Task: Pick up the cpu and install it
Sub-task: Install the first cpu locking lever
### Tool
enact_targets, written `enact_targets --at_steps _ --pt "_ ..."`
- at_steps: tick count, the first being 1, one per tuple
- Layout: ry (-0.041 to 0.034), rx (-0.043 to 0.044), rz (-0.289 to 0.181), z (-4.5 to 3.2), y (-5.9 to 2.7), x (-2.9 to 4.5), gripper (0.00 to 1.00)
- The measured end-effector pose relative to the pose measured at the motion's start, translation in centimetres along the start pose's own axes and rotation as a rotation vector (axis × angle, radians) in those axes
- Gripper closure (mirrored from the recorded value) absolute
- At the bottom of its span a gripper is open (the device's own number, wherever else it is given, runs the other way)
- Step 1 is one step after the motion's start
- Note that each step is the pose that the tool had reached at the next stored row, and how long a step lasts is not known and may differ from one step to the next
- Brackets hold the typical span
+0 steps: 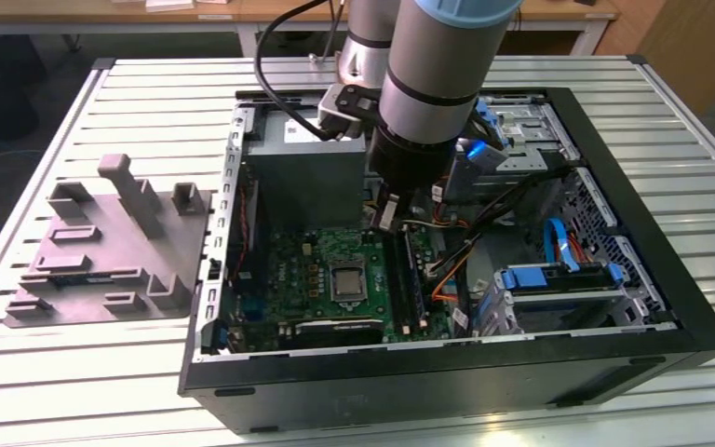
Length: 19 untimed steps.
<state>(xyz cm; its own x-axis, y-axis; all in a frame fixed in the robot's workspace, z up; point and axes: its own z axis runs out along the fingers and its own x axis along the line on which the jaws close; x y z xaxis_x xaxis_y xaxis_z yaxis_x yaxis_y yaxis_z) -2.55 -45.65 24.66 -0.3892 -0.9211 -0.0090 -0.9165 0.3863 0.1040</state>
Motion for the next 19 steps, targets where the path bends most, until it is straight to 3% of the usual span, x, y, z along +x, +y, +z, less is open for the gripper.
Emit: enact_targets --at_steps 8,13,19 --pt "0.0001 0.0000 0.000 0.01 0.06 -0.13 0.89" --pt "-0.0001 -0.0001 0.000 0.08 0.32 -0.81 0.89" --pt "-0.0061 -0.0026 -0.001 0.40 0.38 -0.96 0.89"
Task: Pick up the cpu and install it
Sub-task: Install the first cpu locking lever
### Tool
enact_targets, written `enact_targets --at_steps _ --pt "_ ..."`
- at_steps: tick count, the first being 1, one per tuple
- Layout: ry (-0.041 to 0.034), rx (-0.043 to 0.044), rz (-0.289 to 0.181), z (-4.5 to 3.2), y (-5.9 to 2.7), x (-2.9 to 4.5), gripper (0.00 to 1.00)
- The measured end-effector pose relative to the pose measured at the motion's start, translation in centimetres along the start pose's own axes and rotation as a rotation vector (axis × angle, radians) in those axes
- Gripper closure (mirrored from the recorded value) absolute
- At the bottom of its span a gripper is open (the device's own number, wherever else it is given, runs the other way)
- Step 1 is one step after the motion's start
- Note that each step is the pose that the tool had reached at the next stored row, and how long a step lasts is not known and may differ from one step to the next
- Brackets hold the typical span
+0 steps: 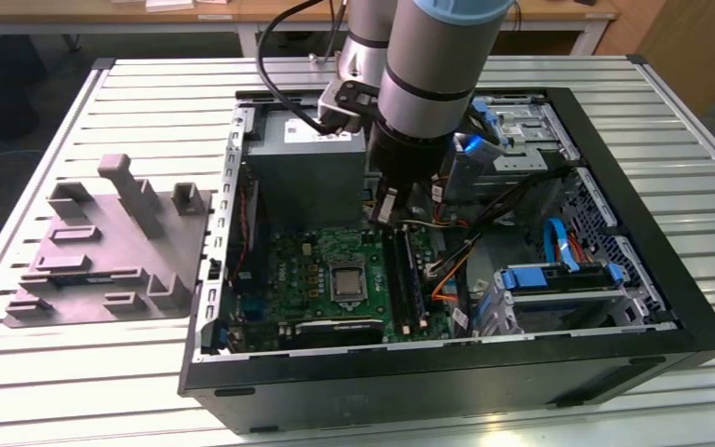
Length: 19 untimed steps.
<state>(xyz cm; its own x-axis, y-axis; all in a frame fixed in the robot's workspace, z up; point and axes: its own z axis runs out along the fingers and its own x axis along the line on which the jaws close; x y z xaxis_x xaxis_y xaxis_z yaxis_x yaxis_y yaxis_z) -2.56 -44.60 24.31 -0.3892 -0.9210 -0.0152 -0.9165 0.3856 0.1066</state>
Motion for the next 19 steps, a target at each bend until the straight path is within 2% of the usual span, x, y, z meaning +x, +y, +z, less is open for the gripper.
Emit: enact_targets --at_steps 9,11,13,17,19 --pt "-0.0105 -0.0045 -0.001 0.43 0.41 -0.04 0.89" --pt "-0.0106 -0.0046 -0.001 0.46 0.54 0.00 0.89" --pt "-0.0100 -0.0044 -0.003 0.48 0.60 0.03 0.89" --pt "0.0004 -0.0007 -0.016 0.49 0.69 0.15 0.89" --pt "0.0023 -0.0003 -0.022 0.48 0.69 0.32 0.89"
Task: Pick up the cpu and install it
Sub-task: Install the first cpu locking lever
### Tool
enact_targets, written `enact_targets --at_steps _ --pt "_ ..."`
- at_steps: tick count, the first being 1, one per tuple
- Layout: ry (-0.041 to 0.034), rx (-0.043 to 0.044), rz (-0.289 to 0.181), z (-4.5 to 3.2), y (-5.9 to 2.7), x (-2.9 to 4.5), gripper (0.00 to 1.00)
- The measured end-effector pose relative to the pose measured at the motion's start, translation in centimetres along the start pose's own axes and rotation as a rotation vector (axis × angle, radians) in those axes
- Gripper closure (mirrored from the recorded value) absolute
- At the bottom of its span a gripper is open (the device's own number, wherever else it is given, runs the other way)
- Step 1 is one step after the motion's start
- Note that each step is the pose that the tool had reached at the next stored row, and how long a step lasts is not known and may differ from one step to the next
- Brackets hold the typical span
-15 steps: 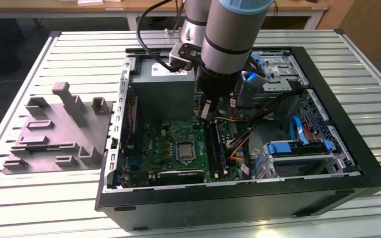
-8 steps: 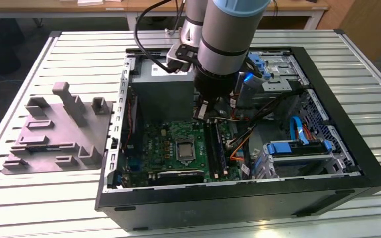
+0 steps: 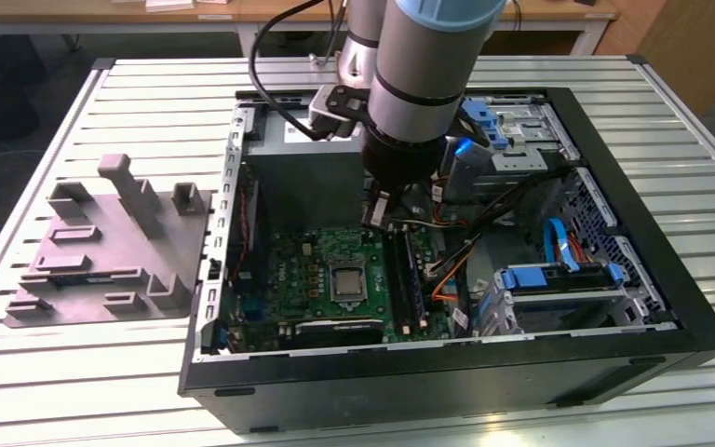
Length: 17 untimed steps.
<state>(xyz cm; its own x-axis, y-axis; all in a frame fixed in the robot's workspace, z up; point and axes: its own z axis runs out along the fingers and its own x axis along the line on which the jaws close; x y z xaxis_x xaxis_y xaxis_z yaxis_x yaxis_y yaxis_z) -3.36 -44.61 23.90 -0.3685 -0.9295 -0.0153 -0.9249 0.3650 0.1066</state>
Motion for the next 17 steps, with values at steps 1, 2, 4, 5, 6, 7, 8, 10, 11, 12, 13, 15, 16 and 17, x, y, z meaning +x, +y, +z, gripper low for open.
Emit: enact_targets --at_steps 1,2,4,5,6,7,8,10,11,12,13,15,16,17 --pt "0.0002 0.0001 -0.002 0.00 -0.03 0.13 0.89" --pt "0.0004 0.0001 -0.003 0.00 -0.05 0.26 0.89" --pt "0.0004 0.0001 -0.004 -0.01 -0.06 0.40 0.89" --pt "0.0005 0.0001 -0.004 -0.01 -0.07 0.41 0.89" --pt "0.0005 0.0001 -0.005 -0.01 -0.07 0.42 0.89" --pt "0.0005 0.0001 -0.005 -0.01 -0.07 0.42 0.89" --pt "0.0005 0.0001 -0.005 -0.01 -0.07 0.42 0.89" --pt "0.0005 0.0001 -0.005 -0.01 -0.07 0.42 0.89" --pt "0.0005 0.0001 -0.005 -0.01 -0.07 0.42 0.89" --pt "0.0005 0.0001 -0.005 -0.01 -0.07 0.42 0.89" --pt "0.0005 0.0001 -0.005 -0.01 -0.07 0.42 0.89" --pt "0.0005 0.0001 -0.005 -0.01 -0.07 0.42 0.89" --pt "0.0005 0.0001 -0.005 -0.01 -0.07 0.42 0.89" --pt "0.0007 0.0001 -0.005 0.00 -0.08 0.43 0.89"
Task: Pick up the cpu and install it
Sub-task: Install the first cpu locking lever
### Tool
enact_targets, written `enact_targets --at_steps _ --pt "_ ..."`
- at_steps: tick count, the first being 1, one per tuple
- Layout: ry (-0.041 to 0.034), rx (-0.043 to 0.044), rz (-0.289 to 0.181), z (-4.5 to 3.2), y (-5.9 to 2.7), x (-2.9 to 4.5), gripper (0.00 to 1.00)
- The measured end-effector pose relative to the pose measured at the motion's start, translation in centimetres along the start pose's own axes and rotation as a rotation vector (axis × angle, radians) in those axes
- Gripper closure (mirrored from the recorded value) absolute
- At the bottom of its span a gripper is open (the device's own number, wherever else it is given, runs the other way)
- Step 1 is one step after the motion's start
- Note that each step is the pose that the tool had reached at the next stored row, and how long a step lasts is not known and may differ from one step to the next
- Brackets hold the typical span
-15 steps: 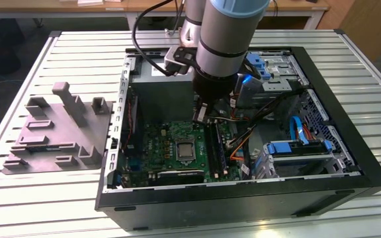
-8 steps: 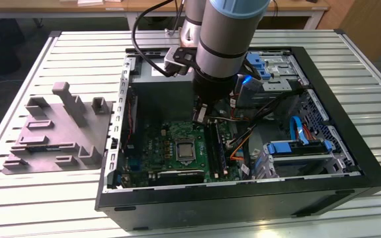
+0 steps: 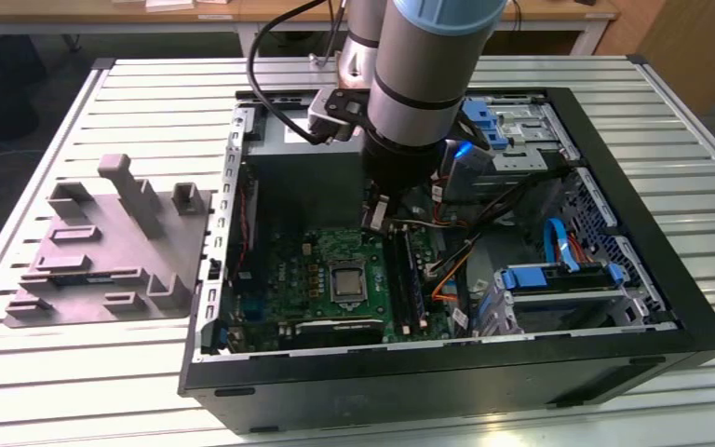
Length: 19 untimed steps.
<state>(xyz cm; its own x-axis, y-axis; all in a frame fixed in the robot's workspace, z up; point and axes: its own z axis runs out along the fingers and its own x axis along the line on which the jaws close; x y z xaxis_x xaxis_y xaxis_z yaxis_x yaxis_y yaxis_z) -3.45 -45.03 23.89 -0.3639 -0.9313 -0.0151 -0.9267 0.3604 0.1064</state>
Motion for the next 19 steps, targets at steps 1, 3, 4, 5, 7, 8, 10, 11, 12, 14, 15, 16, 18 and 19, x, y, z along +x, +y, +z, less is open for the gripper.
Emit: enact_targets --at_steps 1,3,4,5,7,8,10,11,12,14,15,16,18,19 --pt "0.0006 0.0002 -0.001 0.00 0.00 0.05 0.89" --pt "0.0019 0.0002 -0.011 0.00 0.01 0.19 0.89" --pt "0.0026 0.0000 -0.021 0.02 0.01 0.21 0.89" --pt "0.0039 -0.0002 -0.031 0.03 0.02 0.23 0.89" --pt "0.0059 -0.0004 -0.050 0.05 0.01 0.28 0.89" --pt "0.0067 -0.0005 -0.057 0.05 0.00 0.33 0.89" --pt "0.0073 -0.0006 -0.063 0.05 -0.07 0.53 0.89" --pt "0.0078 -0.0006 -0.066 0.05 -0.11 0.64 0.89" --pt "0.0085 -0.0005 -0.068 0.05 -0.14 0.72 0.89" --pt "0.0106 0.0000 -0.073 0.13 -0.18 0.80 0.89" --pt "0.0114 0.0001 -0.076 0.17 -0.21 0.85 0.89" --pt "0.0119 0.0000 -0.082 0.21 -0.22 0.88 0.89" --pt "0.0137 -0.0001 -0.097 0.29 -0.24 0.91 0.89" --pt "0.0145 -0.0002 -0.104 0.32 -0.26 0.95 0.89"
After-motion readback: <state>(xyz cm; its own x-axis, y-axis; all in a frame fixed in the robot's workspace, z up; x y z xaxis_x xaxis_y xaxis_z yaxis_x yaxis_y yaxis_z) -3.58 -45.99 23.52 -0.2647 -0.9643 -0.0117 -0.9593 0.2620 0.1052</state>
